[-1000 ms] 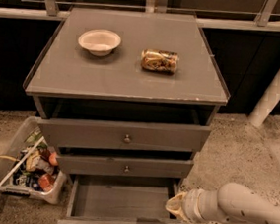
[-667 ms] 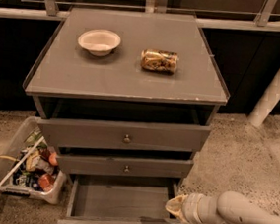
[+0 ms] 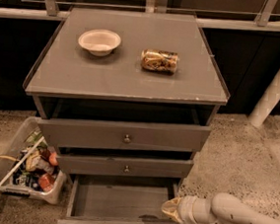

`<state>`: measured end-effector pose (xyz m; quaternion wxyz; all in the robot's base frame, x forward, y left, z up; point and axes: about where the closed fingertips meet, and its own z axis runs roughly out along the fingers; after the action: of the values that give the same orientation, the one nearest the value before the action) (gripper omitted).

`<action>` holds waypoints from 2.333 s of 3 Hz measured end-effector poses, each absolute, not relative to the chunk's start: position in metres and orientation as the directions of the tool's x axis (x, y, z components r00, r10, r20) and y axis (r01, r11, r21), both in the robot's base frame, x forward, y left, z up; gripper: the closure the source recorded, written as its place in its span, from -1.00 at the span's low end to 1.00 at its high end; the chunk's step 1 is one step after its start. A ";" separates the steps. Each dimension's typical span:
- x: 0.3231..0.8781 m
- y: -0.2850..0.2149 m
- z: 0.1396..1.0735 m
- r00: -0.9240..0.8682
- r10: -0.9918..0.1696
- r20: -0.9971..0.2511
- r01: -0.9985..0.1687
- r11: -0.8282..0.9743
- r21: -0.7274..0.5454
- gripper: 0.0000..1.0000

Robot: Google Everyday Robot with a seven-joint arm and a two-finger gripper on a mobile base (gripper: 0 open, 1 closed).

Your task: Close bottom drawer

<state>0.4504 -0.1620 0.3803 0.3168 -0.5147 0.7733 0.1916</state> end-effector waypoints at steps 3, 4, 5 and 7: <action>0.437 -0.166 0.267 -0.381 -0.681 -0.626 -0.891 0.451 0.051 1.00; 0.429 -0.160 0.239 -0.386 -0.688 -0.614 -0.898 0.432 0.079 1.00; 0.422 -0.151 0.214 -0.376 -0.699 -0.608 -0.909 0.404 0.098 1.00; 0.417 -0.144 0.176 -0.338 -0.726 -0.599 -0.924 0.377 0.065 1.00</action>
Offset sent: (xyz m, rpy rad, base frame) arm -0.0177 -0.0084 -0.1269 -0.0442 0.1247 -0.0887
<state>0.4165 -0.1439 0.1757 0.2452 -0.5204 0.7926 0.2022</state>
